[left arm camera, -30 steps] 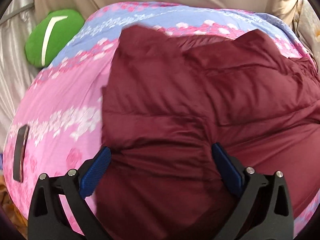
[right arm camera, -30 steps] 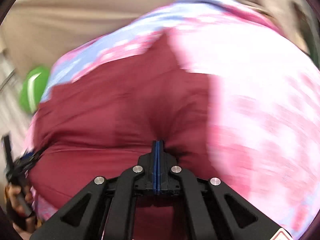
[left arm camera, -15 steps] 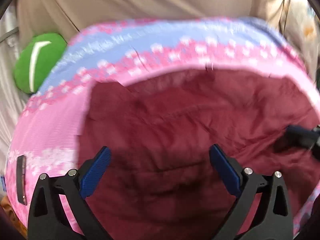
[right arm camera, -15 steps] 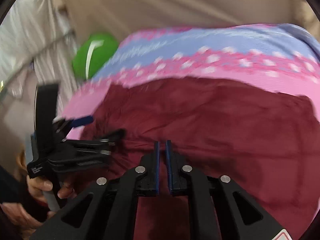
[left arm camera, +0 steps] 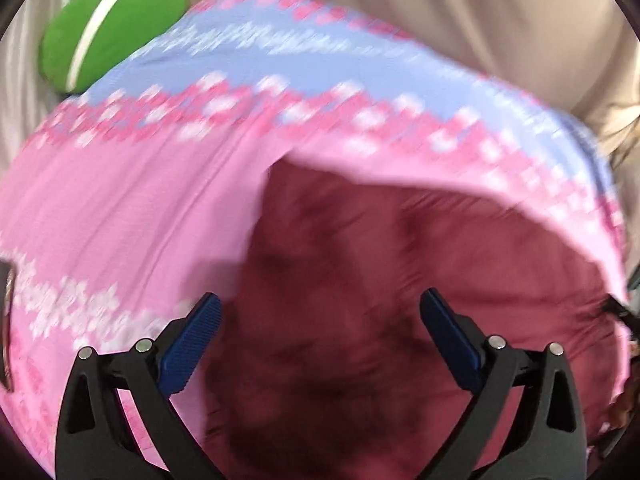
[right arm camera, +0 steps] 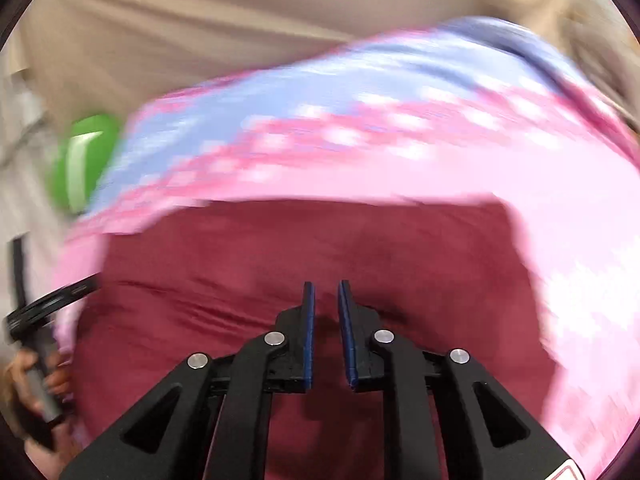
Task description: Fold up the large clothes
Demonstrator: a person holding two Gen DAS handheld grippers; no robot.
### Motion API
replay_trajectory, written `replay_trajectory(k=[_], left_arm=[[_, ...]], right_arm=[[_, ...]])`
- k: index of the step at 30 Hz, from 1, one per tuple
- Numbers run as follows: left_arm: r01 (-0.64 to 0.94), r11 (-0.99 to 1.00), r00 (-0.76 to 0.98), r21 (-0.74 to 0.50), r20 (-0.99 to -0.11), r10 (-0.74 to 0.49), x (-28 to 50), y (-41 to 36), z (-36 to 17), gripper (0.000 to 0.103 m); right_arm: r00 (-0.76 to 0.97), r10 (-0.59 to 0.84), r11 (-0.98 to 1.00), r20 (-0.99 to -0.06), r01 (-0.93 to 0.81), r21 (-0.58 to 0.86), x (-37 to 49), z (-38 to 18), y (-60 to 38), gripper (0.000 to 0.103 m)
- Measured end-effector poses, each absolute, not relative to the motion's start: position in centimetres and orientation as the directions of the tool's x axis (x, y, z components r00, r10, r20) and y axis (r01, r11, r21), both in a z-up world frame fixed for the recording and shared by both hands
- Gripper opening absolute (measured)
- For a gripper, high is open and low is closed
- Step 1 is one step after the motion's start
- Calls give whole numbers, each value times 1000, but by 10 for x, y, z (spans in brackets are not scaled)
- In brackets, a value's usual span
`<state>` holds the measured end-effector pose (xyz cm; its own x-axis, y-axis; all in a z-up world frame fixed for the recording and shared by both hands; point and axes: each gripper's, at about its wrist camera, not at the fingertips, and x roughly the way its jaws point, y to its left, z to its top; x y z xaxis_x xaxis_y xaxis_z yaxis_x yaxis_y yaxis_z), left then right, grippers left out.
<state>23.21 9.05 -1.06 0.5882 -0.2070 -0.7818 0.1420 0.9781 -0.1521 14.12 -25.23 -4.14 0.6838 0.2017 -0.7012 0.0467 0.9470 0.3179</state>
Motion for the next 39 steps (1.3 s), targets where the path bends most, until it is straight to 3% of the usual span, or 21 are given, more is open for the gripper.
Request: replay_trajectory(k=[3,6,9,14,15,16,18,20,21,24,26,27,39], left_arm=[[184,981,625,-69,-762,-171,241,54,-1,98],[192,981,613,41,-785,-87,259,27,-23,98],[162,979,599,120,-801,-1,274,26,-48,98],[124,992,566,24,-823,-50,281,51,-60,98],[125,992,569,32,-821,-45,281,51,-61,98],[126,991,573,41,-819,-39,280,49,-61,98],[127,990,584,61,-811,-25,277,47,-61,98],[124,991,585,56,-811,-27,275,47,-60,98],[124,991,583,50,-812,-32,274,48,-60,98],[119,990,592,73,-806,-11,269,45,-57,98],[112,989,602,100,-798,13,263,44,-56,98],[108,988,607,112,-794,24,259,43,-54,98],[91,986,645,142,-762,50,203,43,-33,98]], right_arm=[[640,326,935,-696,-109,338,179,-33,-205,16],[573,323,946,-753,-185,265,225,-54,-164,14],[552,243,969,-798,-108,221,252,-82,-180,0],[598,154,945,-786,143,293,245,-83,-256,0],[613,110,955,-783,154,255,237,-75,-255,4],[640,121,958,-759,124,257,224,-65,-252,14],[681,135,962,-720,82,259,197,-56,-252,8],[657,28,968,-754,171,184,182,-72,-269,8],[632,14,955,-775,220,197,182,-81,-280,0],[641,54,907,-765,290,307,156,-86,-312,0],[679,28,901,-734,300,312,130,-69,-312,7],[693,43,898,-719,288,331,121,-62,-308,14],[690,250,957,-679,-69,283,102,-33,-151,14]])
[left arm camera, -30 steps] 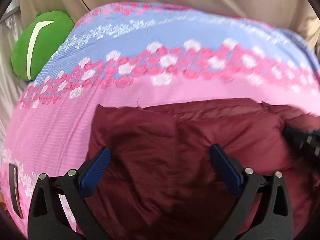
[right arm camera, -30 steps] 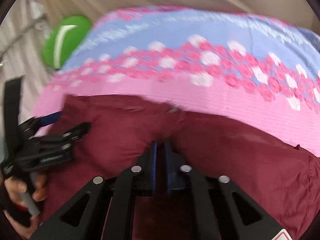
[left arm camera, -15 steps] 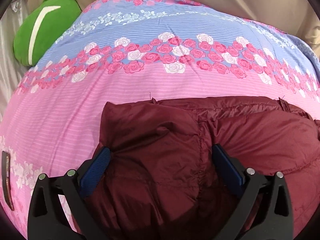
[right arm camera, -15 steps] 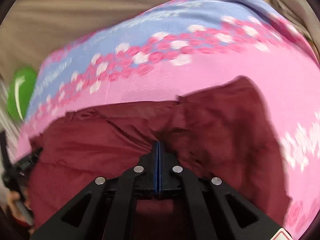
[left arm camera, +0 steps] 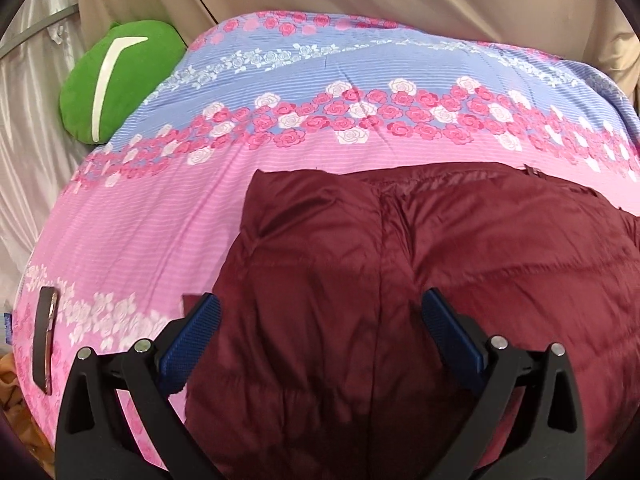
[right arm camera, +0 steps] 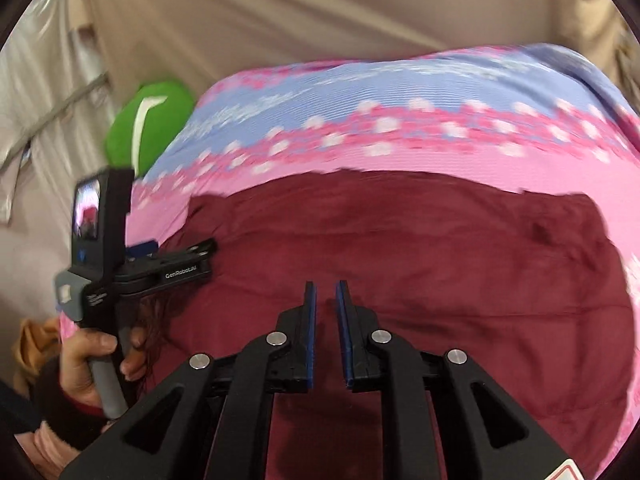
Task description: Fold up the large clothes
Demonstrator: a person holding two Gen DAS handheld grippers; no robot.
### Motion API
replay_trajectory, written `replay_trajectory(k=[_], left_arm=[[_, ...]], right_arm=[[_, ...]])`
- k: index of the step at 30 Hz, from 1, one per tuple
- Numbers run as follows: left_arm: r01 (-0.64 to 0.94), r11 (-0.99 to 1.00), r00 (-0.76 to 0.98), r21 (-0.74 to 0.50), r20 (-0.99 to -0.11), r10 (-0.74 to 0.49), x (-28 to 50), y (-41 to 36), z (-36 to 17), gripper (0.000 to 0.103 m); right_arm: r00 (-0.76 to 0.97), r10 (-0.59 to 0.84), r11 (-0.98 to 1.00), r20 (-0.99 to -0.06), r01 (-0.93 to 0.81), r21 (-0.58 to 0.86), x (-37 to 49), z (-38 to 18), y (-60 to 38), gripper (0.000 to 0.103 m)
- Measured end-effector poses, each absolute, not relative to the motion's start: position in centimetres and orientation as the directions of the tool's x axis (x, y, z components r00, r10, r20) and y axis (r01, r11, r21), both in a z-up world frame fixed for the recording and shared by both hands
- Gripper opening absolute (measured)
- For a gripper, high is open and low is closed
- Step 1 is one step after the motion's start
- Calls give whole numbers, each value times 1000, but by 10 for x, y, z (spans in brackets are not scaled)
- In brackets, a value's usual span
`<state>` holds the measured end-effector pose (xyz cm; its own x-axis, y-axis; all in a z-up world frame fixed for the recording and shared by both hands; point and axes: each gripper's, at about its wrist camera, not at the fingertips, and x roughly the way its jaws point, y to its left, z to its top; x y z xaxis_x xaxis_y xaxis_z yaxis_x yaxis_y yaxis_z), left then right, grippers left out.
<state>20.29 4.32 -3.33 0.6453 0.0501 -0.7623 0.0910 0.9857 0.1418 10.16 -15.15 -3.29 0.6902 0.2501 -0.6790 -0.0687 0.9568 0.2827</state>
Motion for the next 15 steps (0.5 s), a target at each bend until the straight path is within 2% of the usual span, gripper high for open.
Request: replay_trajectory(k=[5,9,15], left_arm=[[91,989,646,116,-763,30,184,55,-27,98],[85,991,650,107,-760,27,172,66,-24,98],[43,998,645,48,-764,9,160,102,-18,98]], right_arm=[[649,269,956,-712,-89,280,118,-56,-125,14],[620,260,957,-740,-62,285,125,-77,-125,9],[668,243,947,-703,-8,320,105,-56,-153,11]])
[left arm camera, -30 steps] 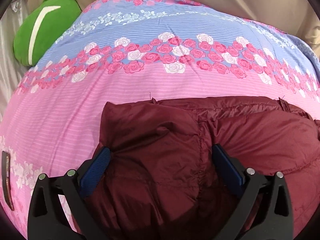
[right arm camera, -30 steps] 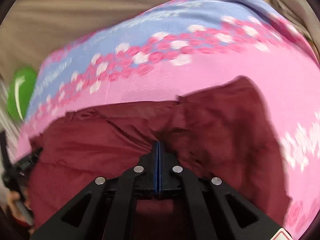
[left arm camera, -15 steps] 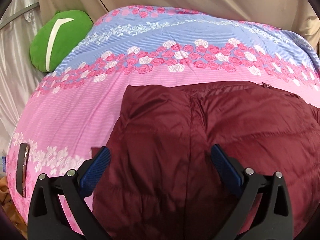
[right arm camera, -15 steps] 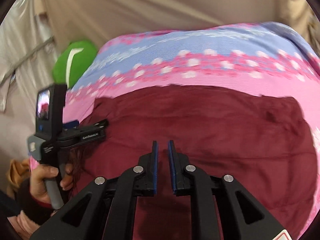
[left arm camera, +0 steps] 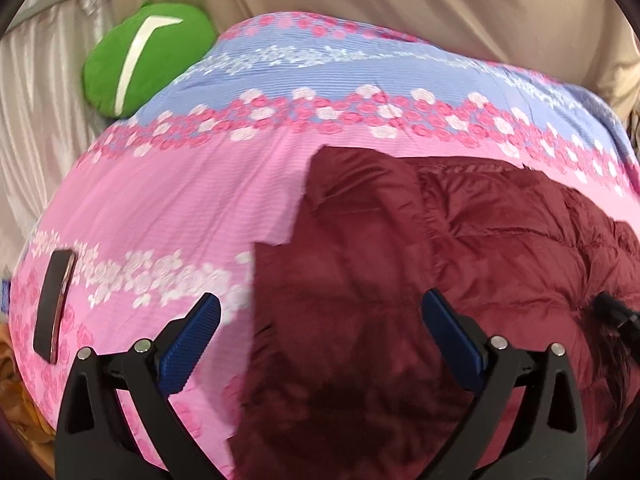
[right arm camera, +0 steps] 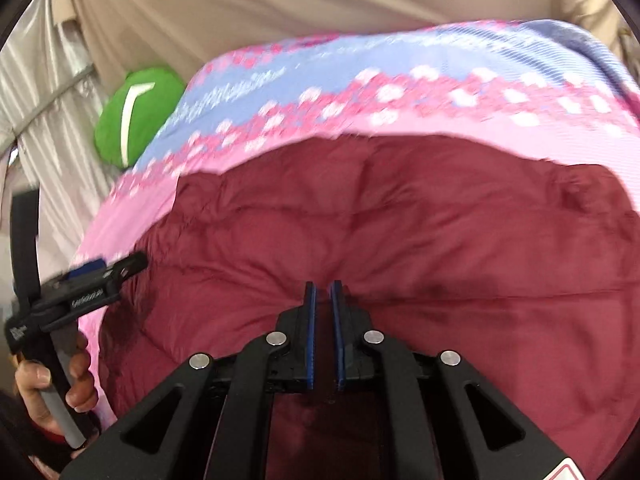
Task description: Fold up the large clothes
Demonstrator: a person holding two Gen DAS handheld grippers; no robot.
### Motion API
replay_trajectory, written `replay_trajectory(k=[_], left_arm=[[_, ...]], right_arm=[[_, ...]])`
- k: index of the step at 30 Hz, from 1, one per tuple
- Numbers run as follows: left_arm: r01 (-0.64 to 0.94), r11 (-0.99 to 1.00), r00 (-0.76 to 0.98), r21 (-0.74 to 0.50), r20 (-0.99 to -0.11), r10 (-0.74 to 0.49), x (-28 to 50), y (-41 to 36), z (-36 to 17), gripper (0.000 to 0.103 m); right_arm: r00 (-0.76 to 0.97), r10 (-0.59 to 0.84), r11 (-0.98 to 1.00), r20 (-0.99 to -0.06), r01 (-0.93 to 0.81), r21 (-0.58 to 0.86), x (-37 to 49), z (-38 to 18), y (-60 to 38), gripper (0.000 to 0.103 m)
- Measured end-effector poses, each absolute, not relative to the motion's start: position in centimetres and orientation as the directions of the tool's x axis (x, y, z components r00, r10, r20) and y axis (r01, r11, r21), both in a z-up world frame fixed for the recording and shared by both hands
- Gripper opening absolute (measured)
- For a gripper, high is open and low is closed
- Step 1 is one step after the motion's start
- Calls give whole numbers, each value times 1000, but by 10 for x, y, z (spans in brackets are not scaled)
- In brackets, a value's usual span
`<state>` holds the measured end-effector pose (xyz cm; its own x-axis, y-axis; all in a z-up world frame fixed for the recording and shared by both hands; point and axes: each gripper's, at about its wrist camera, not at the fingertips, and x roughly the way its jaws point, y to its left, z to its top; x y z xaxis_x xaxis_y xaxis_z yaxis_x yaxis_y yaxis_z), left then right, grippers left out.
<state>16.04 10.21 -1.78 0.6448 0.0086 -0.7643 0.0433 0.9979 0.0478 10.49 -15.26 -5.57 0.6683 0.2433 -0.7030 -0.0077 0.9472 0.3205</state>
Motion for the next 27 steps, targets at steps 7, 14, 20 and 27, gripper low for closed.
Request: replay_trajectory(k=[7,14,20,27], left_arm=[[-50,993,619,-109,-784,-55,145,169,-14,98],[-150,942,553,-301,-815,-173,136,223,-41,98],[-96,904,488,-417,-811,-322,140,208,-63,98],[-66,907,487,-415,-807,-334,146,191,-64,98]], right_arm=[[678,253,951,-690,-45,305,97,-40,-144,14],[611,261,957,-748,-60,284,116,-87,-123,13],[613,284,948,-737,-62,313,116,-95,-127,11],[633,287,947,-719,-72,314,112,-100,-125,10]])
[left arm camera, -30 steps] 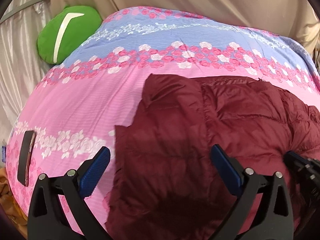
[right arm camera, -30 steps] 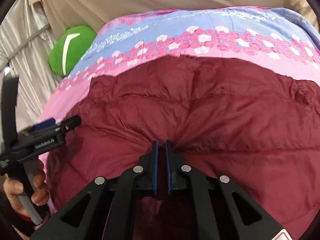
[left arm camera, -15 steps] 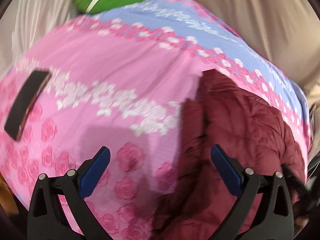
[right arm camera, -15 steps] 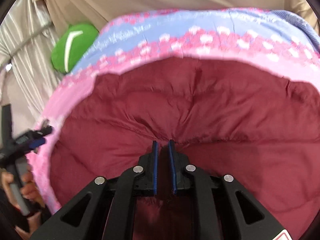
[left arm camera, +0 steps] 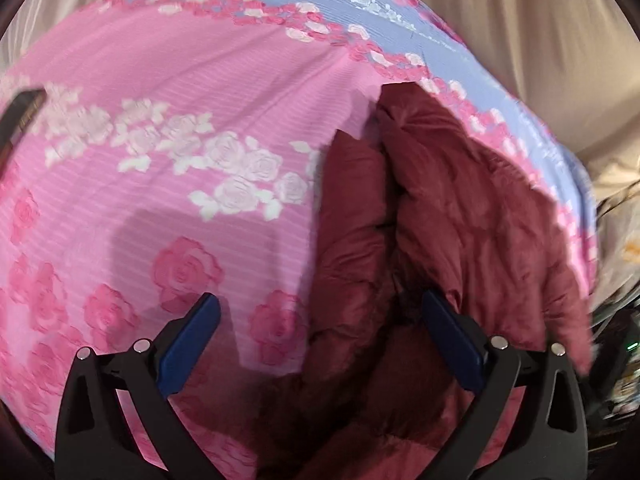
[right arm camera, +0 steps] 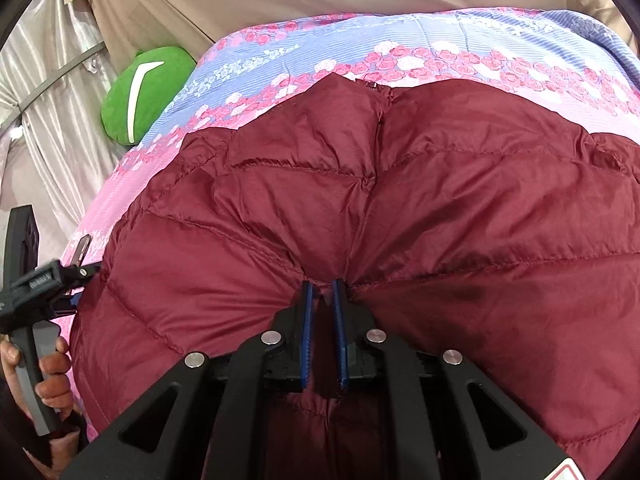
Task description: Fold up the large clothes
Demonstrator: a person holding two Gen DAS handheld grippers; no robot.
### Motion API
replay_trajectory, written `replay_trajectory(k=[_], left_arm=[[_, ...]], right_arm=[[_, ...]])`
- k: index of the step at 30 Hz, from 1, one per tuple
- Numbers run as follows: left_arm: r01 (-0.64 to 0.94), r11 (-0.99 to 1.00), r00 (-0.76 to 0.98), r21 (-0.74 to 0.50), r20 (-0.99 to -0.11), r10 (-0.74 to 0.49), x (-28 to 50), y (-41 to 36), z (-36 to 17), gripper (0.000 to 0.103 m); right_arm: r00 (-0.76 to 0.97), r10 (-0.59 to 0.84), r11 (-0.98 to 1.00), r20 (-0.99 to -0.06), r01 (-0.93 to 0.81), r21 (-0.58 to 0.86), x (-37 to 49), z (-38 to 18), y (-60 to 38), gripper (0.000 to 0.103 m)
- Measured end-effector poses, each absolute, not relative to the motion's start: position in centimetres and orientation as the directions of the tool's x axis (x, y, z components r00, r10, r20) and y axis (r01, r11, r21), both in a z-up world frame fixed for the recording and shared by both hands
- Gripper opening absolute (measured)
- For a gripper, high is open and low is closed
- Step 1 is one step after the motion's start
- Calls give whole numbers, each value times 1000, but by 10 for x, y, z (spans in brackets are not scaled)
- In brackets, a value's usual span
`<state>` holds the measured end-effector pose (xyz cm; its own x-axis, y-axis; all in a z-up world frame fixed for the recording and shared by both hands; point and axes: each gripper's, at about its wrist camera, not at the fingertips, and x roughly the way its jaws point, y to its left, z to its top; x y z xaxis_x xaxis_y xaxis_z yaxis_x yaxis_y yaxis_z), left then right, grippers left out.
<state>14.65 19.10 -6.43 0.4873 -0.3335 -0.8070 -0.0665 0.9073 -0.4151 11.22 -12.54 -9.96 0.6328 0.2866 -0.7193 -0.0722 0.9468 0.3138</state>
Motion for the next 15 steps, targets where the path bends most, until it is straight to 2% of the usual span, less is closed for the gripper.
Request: replay_trajectory(k=[2,4,8,15], left_arm=[[-66,847,477,-527,-762,-437,148,196,-64,98],[-60,809,464,-585,-734,-496,152,195,-67,98],[-57,794,453,-605,-724,-520,157,188,-68,98],[-127,663,468,-738,-634,-616,164,206,-75,98]], right_arm=[[637,292,945,-714,-76,319,111,-101,-126,10],[639,299,942,-709,-80,325,111,-102,-127,10],[640,313,936,-702,-83,342,110,-102,-130,10],[645,337,926,-686,-94,366,109,-104,-134,10]])
